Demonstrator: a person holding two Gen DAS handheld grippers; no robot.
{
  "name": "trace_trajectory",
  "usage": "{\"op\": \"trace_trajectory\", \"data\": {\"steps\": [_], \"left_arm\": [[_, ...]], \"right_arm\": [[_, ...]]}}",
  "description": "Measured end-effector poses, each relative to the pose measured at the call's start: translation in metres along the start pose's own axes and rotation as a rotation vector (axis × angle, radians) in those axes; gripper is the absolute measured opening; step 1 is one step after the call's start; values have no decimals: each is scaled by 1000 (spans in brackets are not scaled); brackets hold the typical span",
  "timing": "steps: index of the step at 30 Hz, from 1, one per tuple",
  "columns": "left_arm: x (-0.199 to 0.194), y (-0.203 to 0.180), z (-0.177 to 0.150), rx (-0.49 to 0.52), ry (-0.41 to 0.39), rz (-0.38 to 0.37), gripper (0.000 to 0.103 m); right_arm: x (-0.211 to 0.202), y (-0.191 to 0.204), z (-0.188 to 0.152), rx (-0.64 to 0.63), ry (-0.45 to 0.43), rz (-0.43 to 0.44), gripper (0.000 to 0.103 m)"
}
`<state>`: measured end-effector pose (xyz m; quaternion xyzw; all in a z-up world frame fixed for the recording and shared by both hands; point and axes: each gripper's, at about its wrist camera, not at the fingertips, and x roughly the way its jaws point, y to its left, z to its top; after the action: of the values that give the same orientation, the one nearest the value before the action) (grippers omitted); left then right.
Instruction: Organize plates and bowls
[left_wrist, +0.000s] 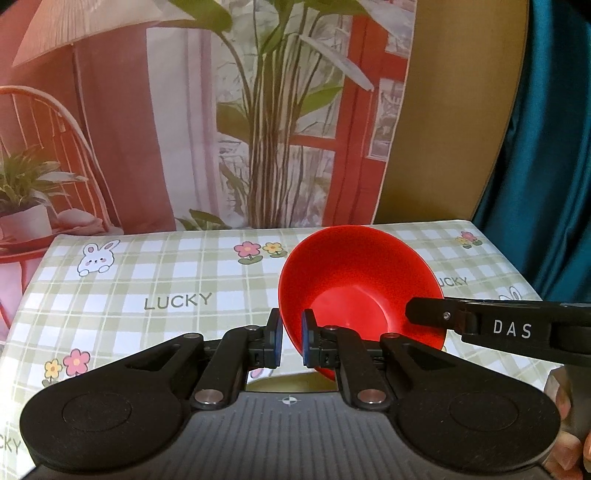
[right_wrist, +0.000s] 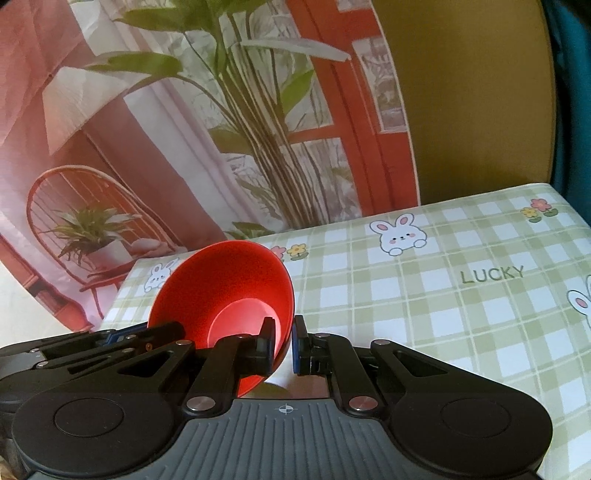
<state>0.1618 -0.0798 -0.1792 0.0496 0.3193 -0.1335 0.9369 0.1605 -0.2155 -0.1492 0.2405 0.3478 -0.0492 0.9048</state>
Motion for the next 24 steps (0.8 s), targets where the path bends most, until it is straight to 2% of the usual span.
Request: {"op": "trace_trajectory", "data": {"steps": [24], "left_arm": [[-27, -33, -34, -27, 20, -86, 11]], "right_arm": [[-53, -35, -45, -30, -13, -40, 8]]}}
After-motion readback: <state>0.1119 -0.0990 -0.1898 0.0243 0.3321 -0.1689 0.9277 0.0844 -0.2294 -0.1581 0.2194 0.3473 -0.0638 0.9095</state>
